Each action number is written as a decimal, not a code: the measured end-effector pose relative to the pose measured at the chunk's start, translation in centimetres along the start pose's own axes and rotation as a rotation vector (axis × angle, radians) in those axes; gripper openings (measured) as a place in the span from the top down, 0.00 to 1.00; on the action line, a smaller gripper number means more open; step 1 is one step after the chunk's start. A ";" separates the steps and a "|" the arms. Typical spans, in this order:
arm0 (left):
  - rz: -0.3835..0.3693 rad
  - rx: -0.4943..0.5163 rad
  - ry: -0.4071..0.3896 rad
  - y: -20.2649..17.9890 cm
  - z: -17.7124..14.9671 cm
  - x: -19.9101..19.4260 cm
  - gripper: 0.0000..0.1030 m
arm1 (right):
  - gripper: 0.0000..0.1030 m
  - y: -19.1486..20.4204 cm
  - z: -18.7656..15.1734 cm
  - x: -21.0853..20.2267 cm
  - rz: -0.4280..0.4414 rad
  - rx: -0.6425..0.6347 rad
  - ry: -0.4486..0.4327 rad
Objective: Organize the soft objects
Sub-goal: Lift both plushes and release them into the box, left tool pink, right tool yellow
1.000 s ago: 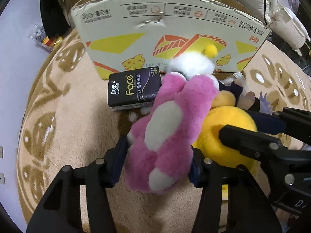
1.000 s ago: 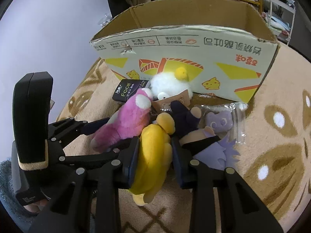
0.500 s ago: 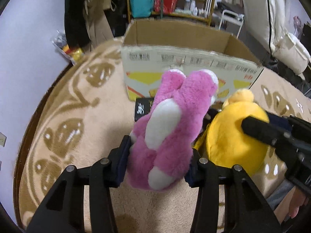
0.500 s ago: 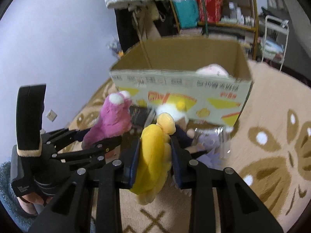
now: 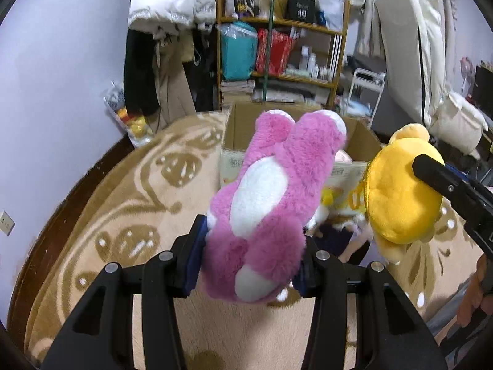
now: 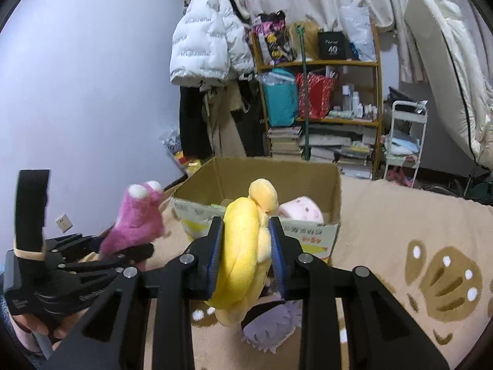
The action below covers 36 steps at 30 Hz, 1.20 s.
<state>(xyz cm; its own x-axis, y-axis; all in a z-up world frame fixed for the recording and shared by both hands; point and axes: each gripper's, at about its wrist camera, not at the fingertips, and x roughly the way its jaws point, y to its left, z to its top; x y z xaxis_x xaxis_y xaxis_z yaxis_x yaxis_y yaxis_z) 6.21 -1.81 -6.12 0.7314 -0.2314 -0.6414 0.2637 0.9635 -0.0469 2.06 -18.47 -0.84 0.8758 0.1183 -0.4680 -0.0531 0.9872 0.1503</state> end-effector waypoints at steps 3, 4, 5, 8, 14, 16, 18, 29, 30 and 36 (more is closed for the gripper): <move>0.016 0.010 -0.072 -0.1 0.7 -1.4 0.56 | 0.70 -0.1 1.0 -0.7 -0.004 -0.001 -0.072; 0.017 0.011 -0.090 -0.1 0.9 -1.8 0.56 | 0.70 -0.1 1.2 -0.9 -0.006 0.002 -0.088; 0.018 0.011 -0.106 -0.2 1.1 -2.1 0.56 | 0.70 -0.2 1.5 -1.2 -0.007 0.009 -0.103; 0.006 0.000 -0.158 -0.2 2.0 -3.1 0.56 | 0.70 -0.5 2.5 -1.3 -0.013 0.019 -0.130; 0.034 0.052 -0.228 -1.1 3.8 -3.8 0.55 | 0.70 -1.2 3.8 -1.0 -0.016 0.020 -0.152; 0.031 0.056 -0.243 -1.4 4.5 -3.9 0.55 | 0.70 -1.2 4.0 -0.9 -0.017 0.014 -0.156; 0.032 0.066 -0.261 -1.6 5.2 -3.8 0.55 | 0.70 -1.3 4.3 -0.4 -0.017 0.009 -0.157; 0.042 0.156 -0.295 -2.9 8.3 -0.8 0.55 | 0.70 -2.3 5.2 1.4 -0.034 -0.016 -0.160; 0.043 0.161 -0.294 -3.0 8.4 -0.4 0.55 | 0.70 -2.4 5.2 1.7 -0.035 -0.017 -0.159; 0.028 0.143 -0.233 -3.1 8.5 2.9 0.55 | 0.70 -3.6 5.3 3.6 -0.030 -0.003 -0.132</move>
<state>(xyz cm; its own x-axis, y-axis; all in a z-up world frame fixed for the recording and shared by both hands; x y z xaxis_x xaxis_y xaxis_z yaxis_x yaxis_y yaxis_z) 12.91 -6.58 -1.31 0.8605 -0.2457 -0.4463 0.3153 0.9449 0.0877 7.96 -22.13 1.58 0.9324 0.0744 -0.3538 -0.0276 0.9904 0.1355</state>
